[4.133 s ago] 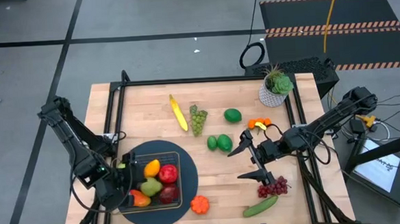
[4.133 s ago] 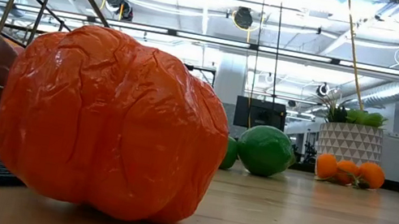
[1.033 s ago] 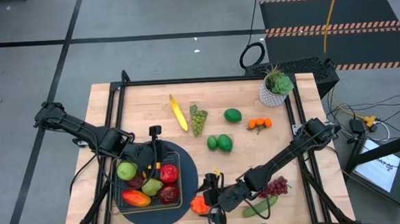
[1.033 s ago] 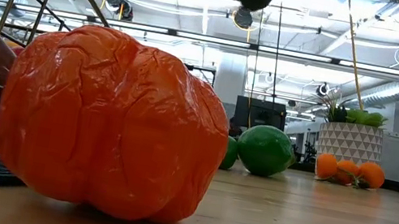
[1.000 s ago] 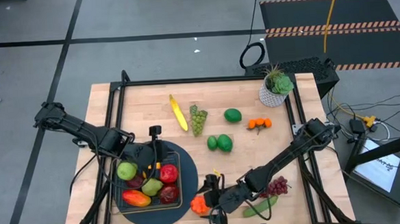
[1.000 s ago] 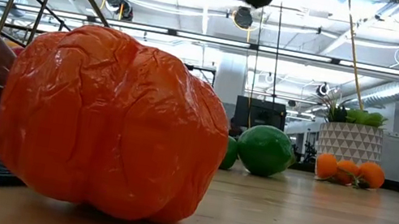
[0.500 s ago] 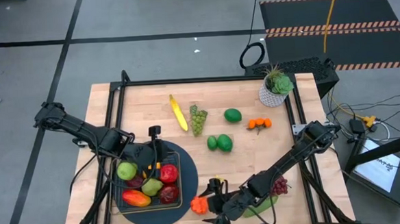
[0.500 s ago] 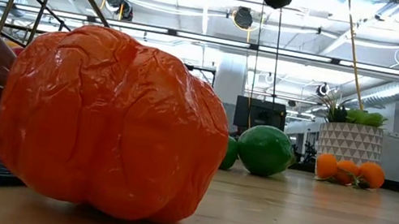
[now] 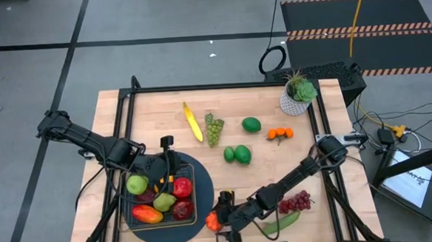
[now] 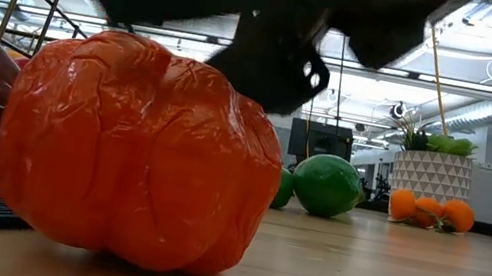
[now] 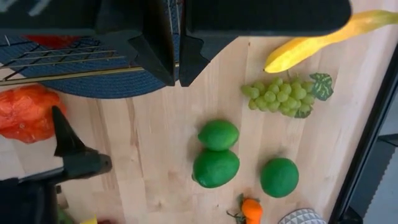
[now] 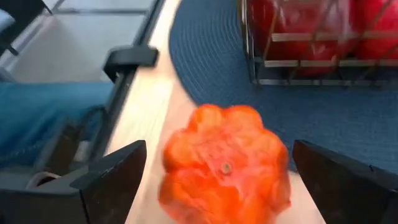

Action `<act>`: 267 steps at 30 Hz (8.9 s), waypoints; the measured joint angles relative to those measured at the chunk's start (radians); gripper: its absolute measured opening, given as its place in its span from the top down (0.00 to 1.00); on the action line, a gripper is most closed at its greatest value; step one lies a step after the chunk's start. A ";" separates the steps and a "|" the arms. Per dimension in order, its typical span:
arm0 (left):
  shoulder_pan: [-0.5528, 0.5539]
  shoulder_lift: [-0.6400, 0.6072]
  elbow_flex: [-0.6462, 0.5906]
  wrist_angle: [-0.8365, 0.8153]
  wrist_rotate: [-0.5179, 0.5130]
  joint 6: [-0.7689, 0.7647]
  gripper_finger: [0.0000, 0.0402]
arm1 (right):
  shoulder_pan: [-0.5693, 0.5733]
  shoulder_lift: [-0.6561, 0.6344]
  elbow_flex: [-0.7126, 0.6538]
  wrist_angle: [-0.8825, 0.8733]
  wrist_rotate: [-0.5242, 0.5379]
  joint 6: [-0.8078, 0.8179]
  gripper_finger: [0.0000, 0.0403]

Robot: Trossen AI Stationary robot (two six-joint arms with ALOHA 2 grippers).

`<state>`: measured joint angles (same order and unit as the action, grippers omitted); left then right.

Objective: Build produce basket
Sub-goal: Put the tangerine into the gold wire basket

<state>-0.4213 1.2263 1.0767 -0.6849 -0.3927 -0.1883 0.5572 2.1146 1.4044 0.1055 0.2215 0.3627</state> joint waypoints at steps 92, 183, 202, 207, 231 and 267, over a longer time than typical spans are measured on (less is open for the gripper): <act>0.000 0.000 0.000 0.062 0.002 0.010 0.94 | 0.079 -0.760 -0.361 0.097 0.201 -0.239 0.18; -0.182 0.118 0.000 0.725 0.004 0.634 0.38 | 0.037 -0.801 -0.486 0.124 0.480 -0.147 0.18; -0.201 0.219 0.033 0.901 -0.093 0.911 0.02 | 0.025 -0.795 -0.486 0.122 0.375 -0.049 0.18; -0.233 0.219 0.033 0.828 -0.101 0.914 0.02 | 0.024 -0.795 -0.486 0.122 0.355 -0.001 0.18; -0.206 0.388 0.033 0.995 -0.159 1.067 0.00 | 0.005 -0.796 -0.486 0.121 0.192 0.145 0.18; -0.154 0.450 0.033 1.096 -0.104 1.144 0.01 | -0.042 -0.725 -0.487 0.191 0.074 0.194 0.18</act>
<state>-0.5758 1.6767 1.1095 0.4107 -0.4969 0.9557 0.5157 1.3896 0.9176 0.2962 0.2959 0.5564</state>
